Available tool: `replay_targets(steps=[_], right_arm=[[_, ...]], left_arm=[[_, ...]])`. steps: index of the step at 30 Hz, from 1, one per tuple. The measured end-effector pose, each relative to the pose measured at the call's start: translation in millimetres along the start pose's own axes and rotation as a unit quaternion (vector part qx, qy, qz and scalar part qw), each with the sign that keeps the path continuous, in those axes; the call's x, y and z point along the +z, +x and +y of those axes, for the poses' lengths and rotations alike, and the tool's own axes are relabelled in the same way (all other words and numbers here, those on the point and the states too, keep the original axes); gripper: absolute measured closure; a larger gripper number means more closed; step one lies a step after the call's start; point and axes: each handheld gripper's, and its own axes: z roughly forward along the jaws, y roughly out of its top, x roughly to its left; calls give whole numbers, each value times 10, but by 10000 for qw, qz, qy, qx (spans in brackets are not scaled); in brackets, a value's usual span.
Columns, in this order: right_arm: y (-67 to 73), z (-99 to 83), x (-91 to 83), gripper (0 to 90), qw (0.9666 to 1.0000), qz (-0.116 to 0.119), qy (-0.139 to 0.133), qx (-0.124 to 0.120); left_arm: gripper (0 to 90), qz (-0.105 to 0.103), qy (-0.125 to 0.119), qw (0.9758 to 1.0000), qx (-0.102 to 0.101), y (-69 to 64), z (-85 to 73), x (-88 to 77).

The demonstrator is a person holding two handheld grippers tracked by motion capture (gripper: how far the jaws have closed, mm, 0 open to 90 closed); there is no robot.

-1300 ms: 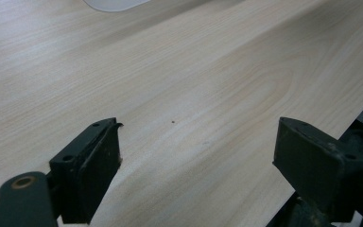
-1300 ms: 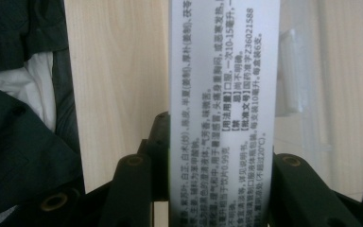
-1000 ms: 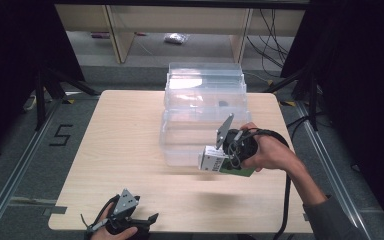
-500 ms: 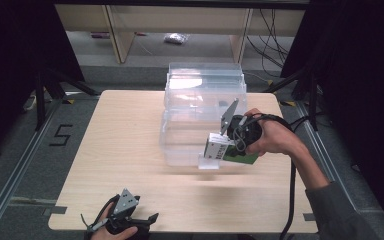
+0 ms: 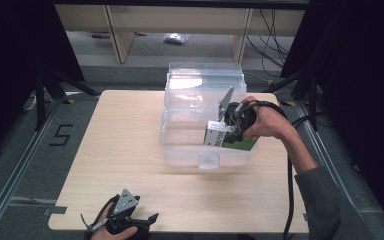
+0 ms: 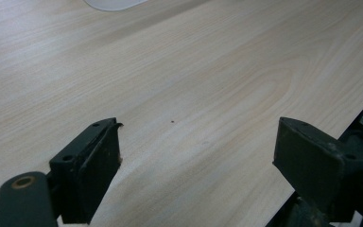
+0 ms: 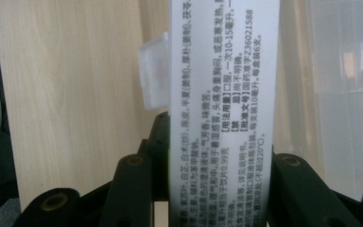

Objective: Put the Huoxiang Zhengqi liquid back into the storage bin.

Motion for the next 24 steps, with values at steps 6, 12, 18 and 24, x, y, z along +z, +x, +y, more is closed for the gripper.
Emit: replay_targets(steps=[6, 12, 18, 24], right_arm=[[-151, -27, 109, 649, 9999, 40, 60, 106], [-289, -74, 204, 649, 9998, -20, 197, 93], [-396, -113, 307, 648, 9995, 10, 301, 40], [-445, -109, 411, 648, 9993, 5, 382, 9]], left_arm=[[148, -7, -24, 10000, 3, -8, -8, 6], [148, 4, -85, 9999, -61, -9, -10, 15], [148, 7, -79, 10000, -53, -5, -10, 14], [148, 6, -95, 9999, -74, -9, -11, 13]])
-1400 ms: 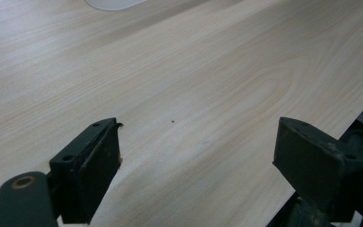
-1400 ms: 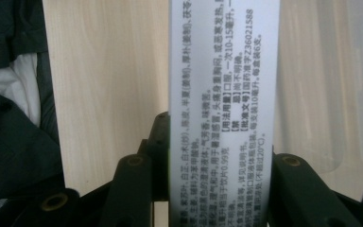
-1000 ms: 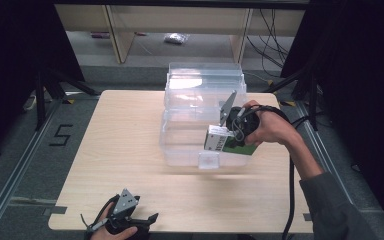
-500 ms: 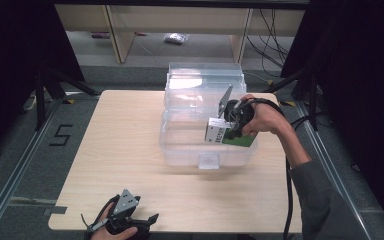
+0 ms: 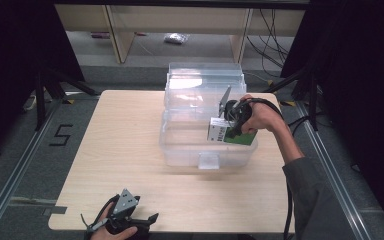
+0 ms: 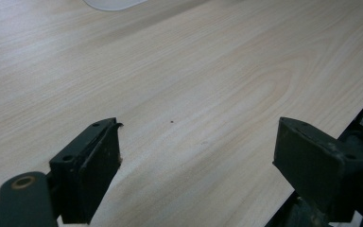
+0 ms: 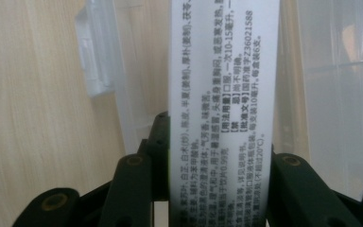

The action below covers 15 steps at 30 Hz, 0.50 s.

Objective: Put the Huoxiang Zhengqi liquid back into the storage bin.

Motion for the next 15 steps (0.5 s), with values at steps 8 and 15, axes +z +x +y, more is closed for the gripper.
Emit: replay_targets(steps=[8, 15], right_arm=[[-16, 10, 136, 648, 9999, 91, 74, 52], [-40, -44, 230, 648, 9997, 109, 172, 108]], left_arm=[[148, -10, -3, 10000, 58, 5, 3, -1], [148, 9, 3, 10000, 4, 2, 0, 1]])
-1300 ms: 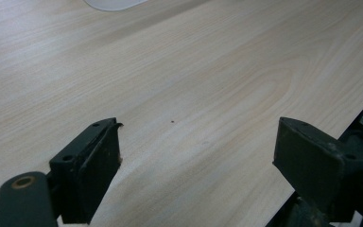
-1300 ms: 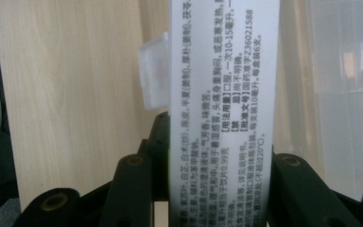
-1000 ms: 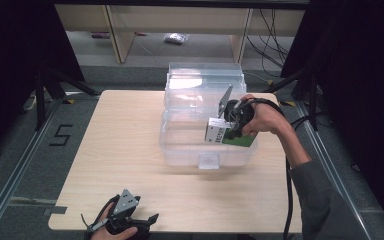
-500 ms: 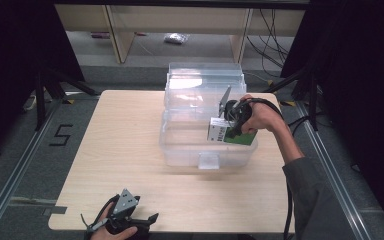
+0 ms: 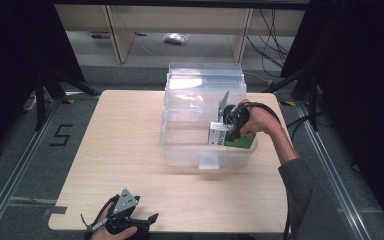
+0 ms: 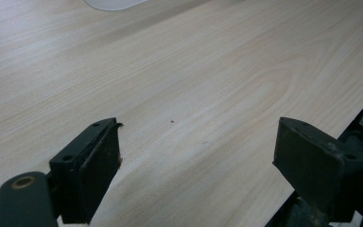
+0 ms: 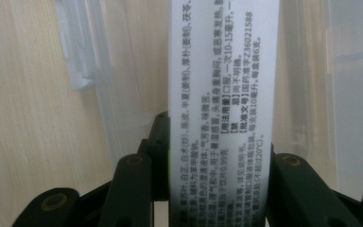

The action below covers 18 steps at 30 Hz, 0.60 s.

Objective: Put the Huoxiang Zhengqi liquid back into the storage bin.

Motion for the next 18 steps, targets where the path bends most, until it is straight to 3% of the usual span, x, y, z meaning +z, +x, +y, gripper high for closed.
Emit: replay_targets(steps=[2, 3, 4, 5, 10, 12, 13, 16, 18], right_arm=[[5, -2, 5, 647, 10000, 5, 2, 95], [-26, 1, 19, 647, 9999, 7, -64, -101], [-32, 1, 30, 647, 9998, 38, -127, -144], [-22, -5, 35, 647, 10000, 14, -53, -24], [-32, -12, 98, 647, 9999, 82, -7, -88], [-23, -25, 115, 646, 10000, 49, 14, 30], [-55, -27, 143, 646, 9998, 61, -58, -186], [-25, -37, 161, 646, 9999, 79, 65, 24], [-28, -43, 187, 645, 9999, 89, 71, -73]], left_arm=[[148, -2, -1, 10000, 12, 1, 2, 1], [148, -1, -1, 10000, 10, 1, 2, 2], [148, -2, -1, 10000, 14, 1, 3, 2], [148, -5, -5, 10000, 12, 0, 3, 1], [148, 30, -30, 10000, -8, -5, 0, -1], [148, 31, -31, 10000, -17, -7, 0, 0], [148, -1, -3, 10000, 15, 2, 3, 0], [148, -1, -8, 10000, 15, 1, 3, 2], [148, 28, -14, 10000, 10, -2, 1, 1]])
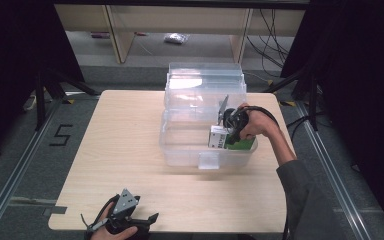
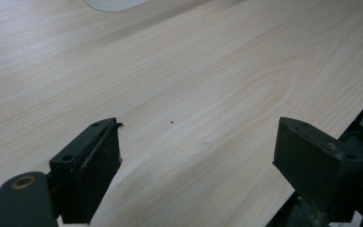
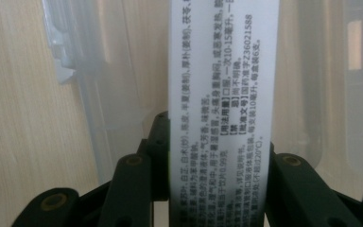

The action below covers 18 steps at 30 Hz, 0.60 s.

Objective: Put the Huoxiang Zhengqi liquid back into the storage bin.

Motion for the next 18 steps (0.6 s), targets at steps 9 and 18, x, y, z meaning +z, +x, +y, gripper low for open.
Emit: replay_targets(steps=[9, 18], right_arm=[[14, -4, 64, 645, 9999, 24, 96, 10], [-14, -49, 176, 643, 9996, 85, 22, -255]], left_arm=[[148, 0, -4, 10000, -10, 1, -1, -2], [148, -2, 7, 10000, 7, 6, 0, -1]])
